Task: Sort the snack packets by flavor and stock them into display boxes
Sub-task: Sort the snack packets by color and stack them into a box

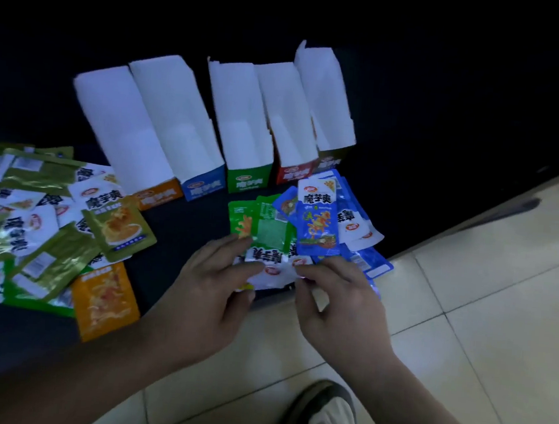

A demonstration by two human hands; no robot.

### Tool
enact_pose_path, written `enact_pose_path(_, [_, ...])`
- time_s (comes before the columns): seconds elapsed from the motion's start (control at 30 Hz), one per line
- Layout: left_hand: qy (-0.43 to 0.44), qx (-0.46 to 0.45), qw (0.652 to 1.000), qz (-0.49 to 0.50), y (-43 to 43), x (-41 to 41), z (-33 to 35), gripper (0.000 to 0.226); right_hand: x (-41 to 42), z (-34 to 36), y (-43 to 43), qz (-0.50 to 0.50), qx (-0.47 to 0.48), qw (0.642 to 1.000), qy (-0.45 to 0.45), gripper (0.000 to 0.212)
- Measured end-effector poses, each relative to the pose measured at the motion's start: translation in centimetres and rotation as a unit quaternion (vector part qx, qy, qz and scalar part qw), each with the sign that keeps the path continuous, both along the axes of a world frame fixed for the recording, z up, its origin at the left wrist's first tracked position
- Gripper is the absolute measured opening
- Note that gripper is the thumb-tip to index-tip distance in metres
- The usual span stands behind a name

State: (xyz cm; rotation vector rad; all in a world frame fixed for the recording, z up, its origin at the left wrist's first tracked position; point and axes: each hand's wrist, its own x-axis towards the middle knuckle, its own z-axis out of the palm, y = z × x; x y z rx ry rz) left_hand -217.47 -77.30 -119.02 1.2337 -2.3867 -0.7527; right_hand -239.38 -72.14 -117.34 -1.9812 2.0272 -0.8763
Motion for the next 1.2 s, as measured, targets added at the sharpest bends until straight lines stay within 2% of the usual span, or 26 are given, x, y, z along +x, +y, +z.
enact_pose_path(0.07, [-0.007, 0.029, 1.0, -0.001, 1.4, 3.4, 0.8, 0.043, 3.0, 0.7, -0.9, 0.039, 0.039, 0.995, -0.082, 0.013])
enact_pose_path(0.13, [-0.021, 0.045, 0.999, 0.011, 2.5, 6.0, 1.0, 0.044, 5.7, 1.3, -1.8, 0.025, 0.104, 0.977, -0.182, 0.017])
enact_pose_path(0.17, [-0.025, 0.047, 0.998, 0.024, 3.0, 7.1, 0.9, 0.045, 6.7, 1.3, -2.2, 0.013, 0.12, 0.975, -0.189, 0.023])
enact_pose_path(0.23, [-0.009, 0.064, 0.996, 0.069, 3.9, 8.2, 0.6, 0.046, 7.8, 1.0, -2.9, -0.017, 0.133, 0.987, -0.09, 0.043])
enact_pose_path(0.3, [0.031, 0.086, 0.989, 0.114, 4.8, 7.9, 0.0, 0.044, 7.5, 0.6, -3.1, -0.066, 0.233, 0.969, 0.04, 0.07])
enact_pose_path(0.33, [0.047, 0.095, 0.987, 0.119, 5.2, 7.3, -0.2, 0.044, 7.1, 0.3, -3.0, -0.097, 0.294, 0.948, 0.07, 0.08])
enact_pose_path(0.4, [0.066, 0.106, 0.987, 0.098, 5.9, 5.7, -0.6, 0.046, 6.1, 0.0, -2.3, -0.146, 0.342, 0.927, 0.059, 0.088])
enact_pose_path(0.53, [0.08, 0.114, 0.987, 0.081, 5.6, 4.0, -1.1, 0.047, 4.1, -1.2, -1.4, -0.187, 0.339, 0.922, -0.006, 0.084])
enact_pose_path(0.63, [0.088, 0.119, 0.984, 0.098, 4.9, 4.1, -1.6, 0.045, 3.4, -2.4, -1.2, -0.17, 0.302, 0.938, -0.019, 0.082])
enact_pose_path(0.77, [0.096, 0.113, 0.983, 0.108, 4.9, 4.4, -1.6, 0.048, 2.8, -2.2, -1.0, -0.176, 0.232, 0.956, -0.018, 0.081])
enact_pose_path(0.87, [0.094, 0.105, 0.984, 0.106, 5.3, 4.9, -1.6, 0.044, 3.4, -1.3, -0.6, -0.181, 0.176, 0.967, 0.043, 0.073])
enact_pose_path(0.97, [0.072, 0.094, 0.988, 0.101, 5.7, 6.2, -1.4, 0.044, 4.9, -0.9, -0.2, -0.087, 0.113, 0.988, 0.062, 0.056])
enact_pose_path(1.03, [0.063, 0.084, 0.989, 0.1, 5.9, 7.6, -1.1, 0.043, 6.5, -0.8, -0.5, 0.002, 0.12, 0.993, -0.019, 0.048])
enact_pose_path(1.1, [0.064, 0.077, 0.989, 0.112, 5.9, 9.3, -0.7, 0.042, 8.4, -0.6, -1.2, 0.055, 0.172, 0.977, -0.116, 0.036])
enact_pose_path(1.13, [0.064, 0.072, 0.988, 0.122, 5.8, 10.2, -0.6, 0.042, 9.4, -0.5, -1.6, 0.077, 0.188, 0.969, -0.142, 0.033])
enact_pose_path(1.2, [0.058, 0.054, 0.986, 0.148, 5.5, 12.1, -0.4, 0.041, 11.7, -0.1, -2.5, 0.122, 0.173, 0.968, -0.133, 0.034])
